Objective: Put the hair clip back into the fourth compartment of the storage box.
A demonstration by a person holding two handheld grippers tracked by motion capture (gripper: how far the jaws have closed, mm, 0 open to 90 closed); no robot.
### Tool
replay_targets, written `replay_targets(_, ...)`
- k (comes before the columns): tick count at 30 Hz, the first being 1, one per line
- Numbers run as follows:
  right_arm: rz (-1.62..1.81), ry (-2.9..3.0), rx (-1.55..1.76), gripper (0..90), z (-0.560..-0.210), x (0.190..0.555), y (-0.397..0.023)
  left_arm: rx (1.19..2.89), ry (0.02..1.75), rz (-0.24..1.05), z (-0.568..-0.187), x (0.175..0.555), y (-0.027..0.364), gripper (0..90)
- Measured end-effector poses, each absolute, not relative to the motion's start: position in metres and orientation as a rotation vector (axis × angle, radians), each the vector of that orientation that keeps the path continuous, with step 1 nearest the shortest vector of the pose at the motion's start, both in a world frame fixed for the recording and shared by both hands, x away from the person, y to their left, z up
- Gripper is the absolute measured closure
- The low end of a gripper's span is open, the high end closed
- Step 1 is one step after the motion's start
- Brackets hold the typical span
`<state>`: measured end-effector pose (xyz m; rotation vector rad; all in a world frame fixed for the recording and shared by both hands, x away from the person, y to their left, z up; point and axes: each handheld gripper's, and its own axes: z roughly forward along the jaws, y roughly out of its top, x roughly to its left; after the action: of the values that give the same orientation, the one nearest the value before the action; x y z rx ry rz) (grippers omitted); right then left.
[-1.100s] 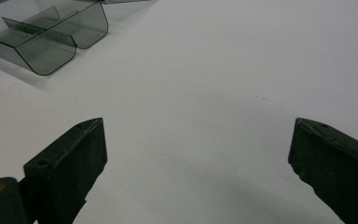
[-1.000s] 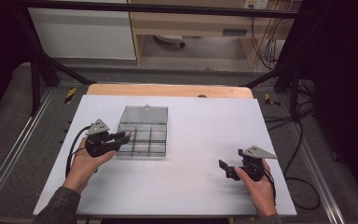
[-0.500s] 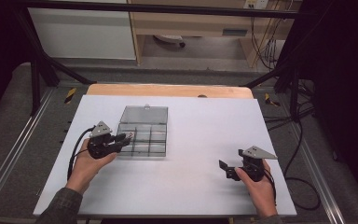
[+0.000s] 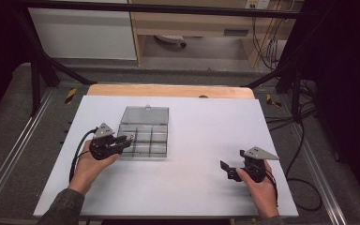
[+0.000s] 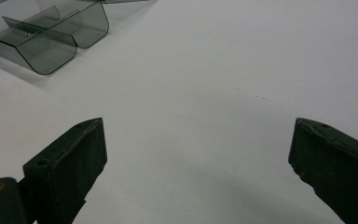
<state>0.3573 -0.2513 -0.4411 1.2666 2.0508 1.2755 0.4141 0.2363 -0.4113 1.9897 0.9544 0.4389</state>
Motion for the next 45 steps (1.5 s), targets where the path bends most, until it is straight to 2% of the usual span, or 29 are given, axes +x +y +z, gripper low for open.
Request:
replay_targets(12,1.269,2.057,1.262,4.4,-0.4416,0.3576,-0.2510,1.992,0.977,0.472,-0.4113,0.4163,0.2405,67.8)
replay_targets(30,1.267,2.059,1.262,4.4,-0.4414,0.3573,-0.2510,2.010,0.985,0.455,-0.4160,0.4159,0.2366,67.3)
replay_targets(34,1.269,2.059,1.259,4.6,-0.4411,0.3569,-0.2501,1.995,1.000,0.464,-0.4143,0.4155,0.2376,61.0)
replay_targets(39,1.273,2.058,1.259,4.6,-0.4408,0.3567,-0.2507,1.964,0.997,0.477,-0.4109,0.4141,0.2379,59.0)
replay_targets(45,1.277,2.058,1.263,5.5,-0.4409,0.3569,-0.2509,1.944,1.005,0.497,-0.4097,0.4139,0.2361,52.2)
